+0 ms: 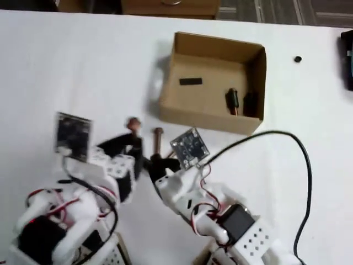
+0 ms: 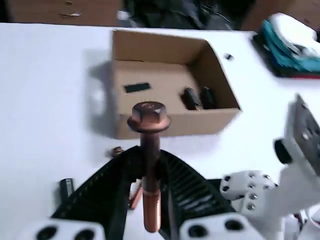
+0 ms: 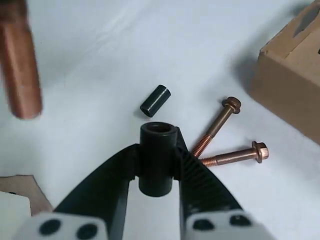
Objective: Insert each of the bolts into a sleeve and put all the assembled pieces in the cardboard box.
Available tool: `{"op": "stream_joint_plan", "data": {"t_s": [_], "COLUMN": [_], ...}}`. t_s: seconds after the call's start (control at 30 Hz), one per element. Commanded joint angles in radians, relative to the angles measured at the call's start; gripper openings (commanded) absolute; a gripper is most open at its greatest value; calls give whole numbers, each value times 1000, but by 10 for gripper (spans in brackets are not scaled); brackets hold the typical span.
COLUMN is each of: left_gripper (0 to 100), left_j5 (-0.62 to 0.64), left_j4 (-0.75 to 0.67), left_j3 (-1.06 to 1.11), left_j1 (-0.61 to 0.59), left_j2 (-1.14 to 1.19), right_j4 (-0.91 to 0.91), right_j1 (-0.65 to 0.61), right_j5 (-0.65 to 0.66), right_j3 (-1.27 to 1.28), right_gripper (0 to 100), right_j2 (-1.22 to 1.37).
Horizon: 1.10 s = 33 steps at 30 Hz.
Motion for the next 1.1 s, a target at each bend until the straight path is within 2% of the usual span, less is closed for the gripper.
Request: {"op": "stream_joint_plan", "data": {"t_s": [0.0,0.2,0.27,0.5,0.8,0.97,1.07], "left_gripper": [23,23,23,24,24,24,24], "left_j5": [8,9,48,224,227,229,229], "left_j4": [-89,-195,-219,-276,-276,-279,-319], "left_j3": [68,122,128,203,209,211,219], "left_j1": [35,35,31,37,31,29,-18], "left_j2": [-3,-8,-5,-9,-9,-9,-9], "right_j4": [-24,28,44,45,31,30,1], "right_j1": [-5,-4,-4,-4,-5,-48,-53], "right_j5": [9,9,11,40,37,37,9], "right_j3": [55,189,212,218,229,215,215], "right_gripper": [19,19,19,19,19,19,19], "right_j2": [-147,-407,-461,-453,-453,-453,-453]}}
